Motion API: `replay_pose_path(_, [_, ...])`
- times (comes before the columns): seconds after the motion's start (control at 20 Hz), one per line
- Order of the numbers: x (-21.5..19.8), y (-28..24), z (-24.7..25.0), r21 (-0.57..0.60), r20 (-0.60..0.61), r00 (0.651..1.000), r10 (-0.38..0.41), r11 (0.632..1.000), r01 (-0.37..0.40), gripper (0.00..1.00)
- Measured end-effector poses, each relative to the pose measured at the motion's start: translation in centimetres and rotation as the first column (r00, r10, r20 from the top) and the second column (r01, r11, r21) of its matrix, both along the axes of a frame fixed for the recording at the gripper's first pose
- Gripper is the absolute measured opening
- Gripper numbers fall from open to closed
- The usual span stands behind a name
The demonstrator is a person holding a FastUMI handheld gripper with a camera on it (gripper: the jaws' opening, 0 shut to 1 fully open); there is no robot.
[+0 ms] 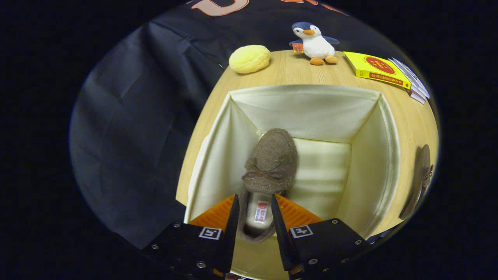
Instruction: Open the storage box then place both shoes into the box .Put the left shoe in first, then the right shoe, with the right side of both shoes facing outward in a uniform manner.
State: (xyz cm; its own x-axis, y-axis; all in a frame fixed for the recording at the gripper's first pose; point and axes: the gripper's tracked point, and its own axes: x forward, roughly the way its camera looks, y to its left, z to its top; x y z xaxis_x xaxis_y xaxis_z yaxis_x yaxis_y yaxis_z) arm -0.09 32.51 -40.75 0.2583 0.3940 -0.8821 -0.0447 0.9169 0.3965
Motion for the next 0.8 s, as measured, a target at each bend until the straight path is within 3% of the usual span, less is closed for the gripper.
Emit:
replay_pose_path(0.15, [0.4, -2.2, 3.9, 0.073, 0.094, 0.996, 0.007, 0.997, -0.014, 0.59])
replay_pose_path(0.3, [1.3, -6.1, 8.1, 0.13, 0.229, 0.973, -0.039, 0.991, 0.009, 0.72])
replay_pose_path(0.5, [0.8, -15.8, 9.2, 0.02, 0.329, 0.942, -0.058, 0.998, 0.055, 0.85])
replay_pose_path(0.8, [-2.8, -30.7, 4.1, -0.161, 0.306, 0.939, -0.155, 0.964, 0.211, 0.87])
